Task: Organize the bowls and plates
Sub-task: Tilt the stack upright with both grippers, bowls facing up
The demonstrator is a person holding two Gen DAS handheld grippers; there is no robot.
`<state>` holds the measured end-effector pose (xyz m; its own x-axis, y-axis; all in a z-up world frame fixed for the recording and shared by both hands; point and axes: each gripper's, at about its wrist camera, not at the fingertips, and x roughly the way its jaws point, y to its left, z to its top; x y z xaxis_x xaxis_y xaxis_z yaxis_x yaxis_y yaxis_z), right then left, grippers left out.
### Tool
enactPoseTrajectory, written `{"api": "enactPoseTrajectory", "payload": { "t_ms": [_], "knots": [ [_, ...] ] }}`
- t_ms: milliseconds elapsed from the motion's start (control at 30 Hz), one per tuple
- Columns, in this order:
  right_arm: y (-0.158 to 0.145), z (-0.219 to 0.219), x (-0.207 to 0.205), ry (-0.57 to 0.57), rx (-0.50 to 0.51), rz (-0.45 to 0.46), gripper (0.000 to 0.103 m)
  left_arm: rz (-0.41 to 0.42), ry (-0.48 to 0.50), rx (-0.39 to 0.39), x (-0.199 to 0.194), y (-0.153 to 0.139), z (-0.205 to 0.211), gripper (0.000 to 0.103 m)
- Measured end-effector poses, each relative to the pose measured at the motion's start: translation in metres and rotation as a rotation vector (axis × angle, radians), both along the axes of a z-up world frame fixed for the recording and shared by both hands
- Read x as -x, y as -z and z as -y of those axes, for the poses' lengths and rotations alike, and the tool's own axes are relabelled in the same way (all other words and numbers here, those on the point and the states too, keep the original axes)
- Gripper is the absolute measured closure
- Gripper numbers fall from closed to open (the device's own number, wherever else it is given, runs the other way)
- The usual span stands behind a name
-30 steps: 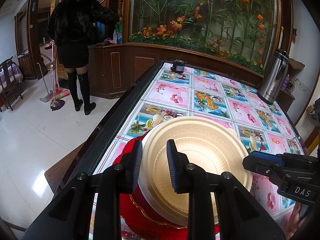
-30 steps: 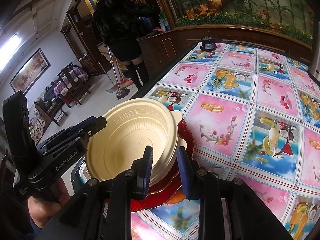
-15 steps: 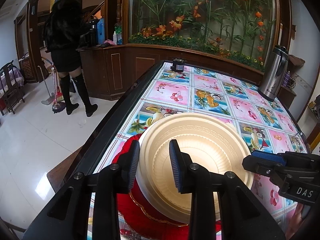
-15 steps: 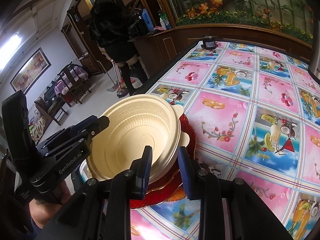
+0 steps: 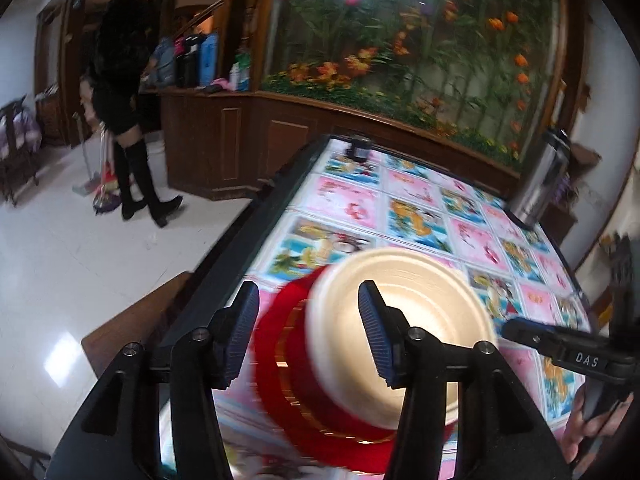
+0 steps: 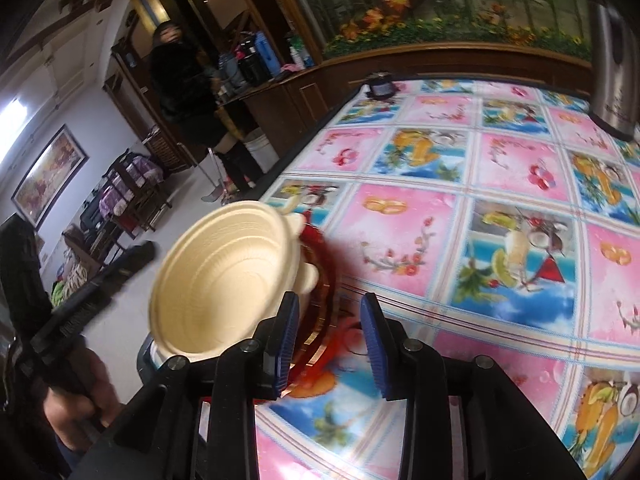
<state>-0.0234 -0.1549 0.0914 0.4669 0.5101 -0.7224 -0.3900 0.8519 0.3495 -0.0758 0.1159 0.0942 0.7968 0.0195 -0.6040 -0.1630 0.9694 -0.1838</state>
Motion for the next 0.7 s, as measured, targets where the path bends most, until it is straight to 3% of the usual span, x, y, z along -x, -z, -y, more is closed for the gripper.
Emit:
{"api": "enactPoseTrajectory", "payload": {
  "t_ms": [133, 200, 300, 467, 633, 700],
  "knots": [
    [0.012, 0.006, -0.004, 0.013, -0.005, -0.033, 0.069, -0.049, -0.05, 0.073, 0.002, 0.019, -0.037, 0.053],
    [0.019, 0.005, -0.006, 0.009, -0.002, -0.049, 0.069, -0.08, -0.041, 0.147, 0.002, 0.033, -0.05, 0.053],
    [0.029, 0.0, -0.008, -0.003, -0.011, -0.079, 0.069, -0.118, -0.016, 0.194, -0.002, 0.049, -0.054, 0.053],
    [0.04, -0.006, -0.009, -0.012, -0.01, -0.103, 0.069, -0.141, 0.02, 0.193, -0.012, 0.06, -0.043, 0.054],
    [0.048, -0.015, -0.009, -0.03, -0.003, -0.118, 0.069, -0.192, 0.036, 0.166, -0.018, 0.075, -0.038, 0.076],
    [0.051, -0.019, -0.01, -0.039, 0.0, -0.123, 0.069, -0.187, 0.044, 0.146, -0.019, 0.077, -0.033, 0.077]
  ]
}}
